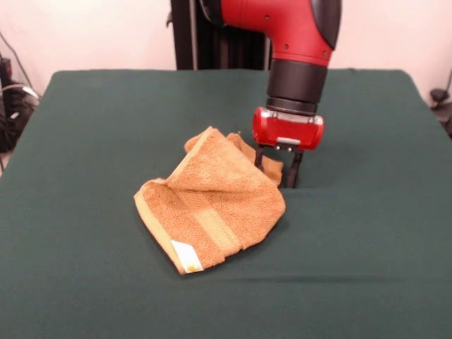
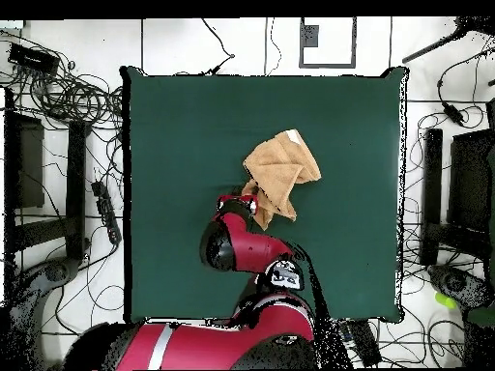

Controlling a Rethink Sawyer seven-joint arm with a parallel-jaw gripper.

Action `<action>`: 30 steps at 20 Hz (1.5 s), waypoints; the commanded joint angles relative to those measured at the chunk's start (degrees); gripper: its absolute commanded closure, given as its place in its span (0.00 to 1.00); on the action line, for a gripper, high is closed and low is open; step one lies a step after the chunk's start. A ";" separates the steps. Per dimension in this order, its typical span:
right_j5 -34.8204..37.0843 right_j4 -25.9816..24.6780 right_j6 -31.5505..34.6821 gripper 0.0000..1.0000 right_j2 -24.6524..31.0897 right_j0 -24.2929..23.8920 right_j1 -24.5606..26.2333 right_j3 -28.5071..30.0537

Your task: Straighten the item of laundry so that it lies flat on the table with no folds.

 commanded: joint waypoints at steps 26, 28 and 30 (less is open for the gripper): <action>-1.85 3.39 8.52 0.00 2.81 2.82 16.68 -15.50; -1.88 3.94 8.71 0.00 2.50 3.43 16.08 -14.83; -0.54 4.51 9.69 0.00 2.58 4.03 13.69 -12.53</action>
